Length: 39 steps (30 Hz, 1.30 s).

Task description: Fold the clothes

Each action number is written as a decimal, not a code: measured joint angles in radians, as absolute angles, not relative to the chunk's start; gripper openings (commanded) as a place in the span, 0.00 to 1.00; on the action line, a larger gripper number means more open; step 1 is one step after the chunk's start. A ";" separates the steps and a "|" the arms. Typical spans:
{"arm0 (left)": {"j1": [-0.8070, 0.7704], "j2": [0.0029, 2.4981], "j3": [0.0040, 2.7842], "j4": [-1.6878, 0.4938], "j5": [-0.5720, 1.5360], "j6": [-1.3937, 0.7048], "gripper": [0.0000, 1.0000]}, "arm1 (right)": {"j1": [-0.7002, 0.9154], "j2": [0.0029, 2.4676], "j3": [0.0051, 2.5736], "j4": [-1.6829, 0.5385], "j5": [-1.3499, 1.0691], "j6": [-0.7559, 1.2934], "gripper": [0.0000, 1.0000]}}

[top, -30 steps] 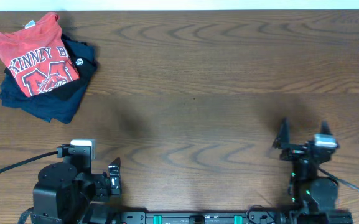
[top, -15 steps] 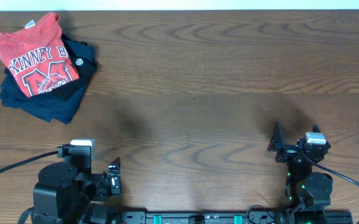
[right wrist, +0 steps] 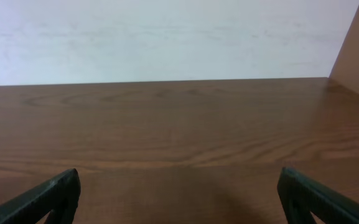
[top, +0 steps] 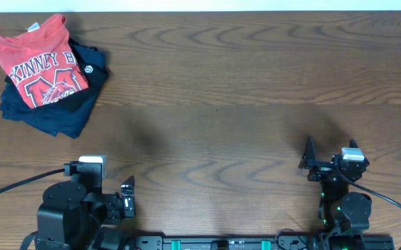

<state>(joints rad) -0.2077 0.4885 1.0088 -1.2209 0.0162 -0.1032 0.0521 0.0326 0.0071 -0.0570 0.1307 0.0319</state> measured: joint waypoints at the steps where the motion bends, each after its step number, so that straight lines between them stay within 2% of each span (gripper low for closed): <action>1: -0.206 0.487 1.008 -1.223 0.016 -0.103 0.98 | 0.052 0.033 0.007 -0.057 0.131 0.032 0.99; 5: -0.145 0.449 0.963 -1.133 0.015 -0.103 0.98 | 0.052 0.033 0.007 -0.057 0.130 0.032 0.99; 10: -0.059 0.318 0.725 -0.889 0.016 -0.103 0.98 | 0.052 0.033 0.007 -0.058 0.128 0.032 0.99; 16: -0.054 0.152 0.390 -0.529 0.019 -0.104 0.98 | 0.052 0.033 0.007 -0.058 0.128 0.032 0.99; 26: -0.054 0.020 0.070 -0.010 0.019 -0.100 0.98 | 0.052 0.033 0.007 -0.059 0.127 0.032 0.99; 39: -0.054 0.011 0.036 -0.066 0.023 -0.099 0.98 | 0.052 0.033 0.007 -0.058 0.127 0.032 0.99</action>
